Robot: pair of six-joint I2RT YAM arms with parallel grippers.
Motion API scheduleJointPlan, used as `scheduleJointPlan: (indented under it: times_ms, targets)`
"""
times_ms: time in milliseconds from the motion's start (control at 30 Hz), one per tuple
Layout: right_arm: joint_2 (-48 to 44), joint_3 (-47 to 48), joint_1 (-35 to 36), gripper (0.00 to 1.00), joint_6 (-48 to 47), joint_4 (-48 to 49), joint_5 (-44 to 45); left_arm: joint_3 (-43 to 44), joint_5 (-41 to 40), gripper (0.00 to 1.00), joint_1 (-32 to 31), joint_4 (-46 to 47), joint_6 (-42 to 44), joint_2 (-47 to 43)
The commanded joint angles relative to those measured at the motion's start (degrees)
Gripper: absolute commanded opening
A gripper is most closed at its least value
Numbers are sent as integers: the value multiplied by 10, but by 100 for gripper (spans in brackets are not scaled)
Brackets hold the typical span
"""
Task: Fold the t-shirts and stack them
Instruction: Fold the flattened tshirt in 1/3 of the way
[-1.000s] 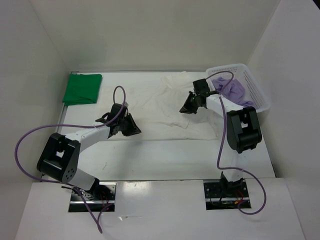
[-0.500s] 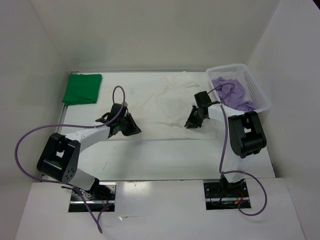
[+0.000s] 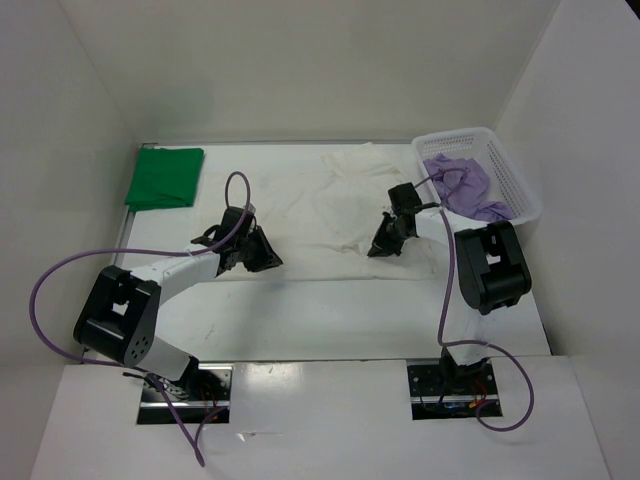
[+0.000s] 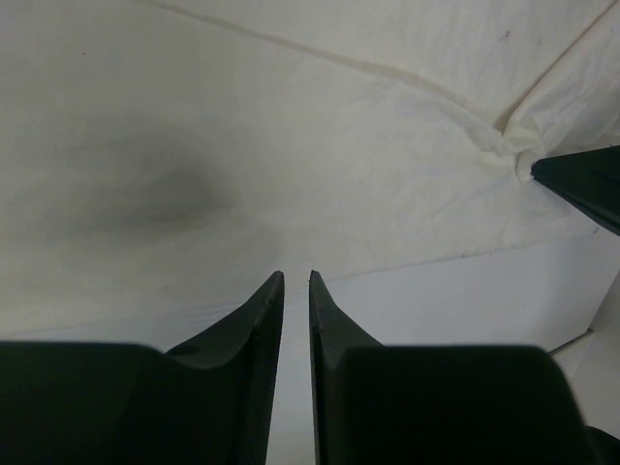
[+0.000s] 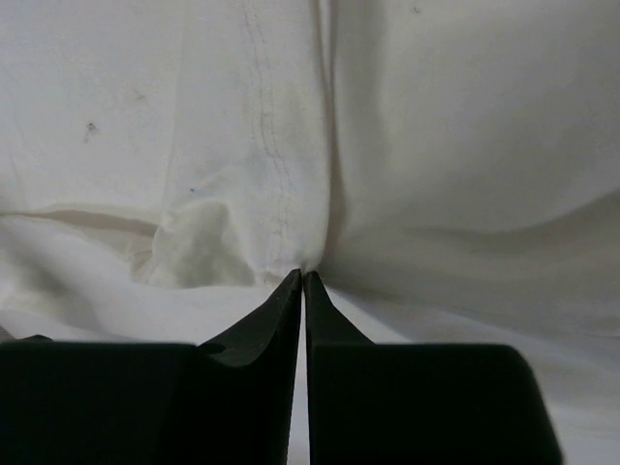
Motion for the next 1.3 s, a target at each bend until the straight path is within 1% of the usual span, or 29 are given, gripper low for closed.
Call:
scheduleJointPlan:
  times_ms: [0, 33, 100, 200, 367, 567, 700, 733, 767, 833, 900, 967, 1000, 1033, 1067, 1100, 1200, 1267]
  targets:
    - [19, 34, 5, 6, 0, 14, -21, 4, -5, 23, -4, 16, 8, 3]
    - [25, 39, 5, 3, 0, 14, -21, 4, -5, 23, -4, 16, 8, 3]
    - [31, 57, 5, 0, 0, 14, -26, -1, -5, 23, -4, 16, 8, 3]
    - [37, 86, 5, 0, 0, 14, -39, -6, -5, 23, -4, 16, 8, -3]
    - [83, 141, 5, 0, 0, 8, -59, -12, -5, 23, 9, 10, 8, -21]
    - [156, 263, 16, 0, 20, 3, -65, -12, -10, 23, 9, 5, 8, -26]
    - [167, 307, 28, 13, 39, 18, -95, 6, -28, 26, 14, -16, 16, -46]
    - [161, 307, 28, 22, 45, 23, -108, 13, -43, 26, 14, -28, 24, -51]
    - [149, 314, 34, 27, 45, 23, -108, 19, -49, 26, 20, -34, 30, -57]
    - [133, 303, 34, 32, 36, 23, -99, 30, -56, 26, 25, -39, 43, -74]
    - [97, 283, 34, 33, 31, 17, -75, 30, -56, 27, 31, -44, 43, -80]
    - [74, 233, 34, 25, 17, 17, -39, 24, -51, 27, 31, -44, 43, -80]
    - [66, 217, 34, 18, 17, 17, -38, 19, -46, 27, 31, -32, 43, -80]
    - [66, 193, 34, 6, 11, 17, -38, 11, -39, 27, 31, -27, 36, -80]
    - [66, 183, 34, 2, 11, 17, -31, 11, -23, 27, 31, -16, 36, -68]
    - [66, 175, 34, 1, 11, 12, -25, 11, -15, 27, 31, -16, 36, -62]
    - [72, 168, 34, 1, 6, 12, 3, 16, -9, 27, 26, -11, 36, -44]
    - [99, 199, 34, 2, -10, 3, 3, 16, -3, 27, 26, -11, 36, -44]
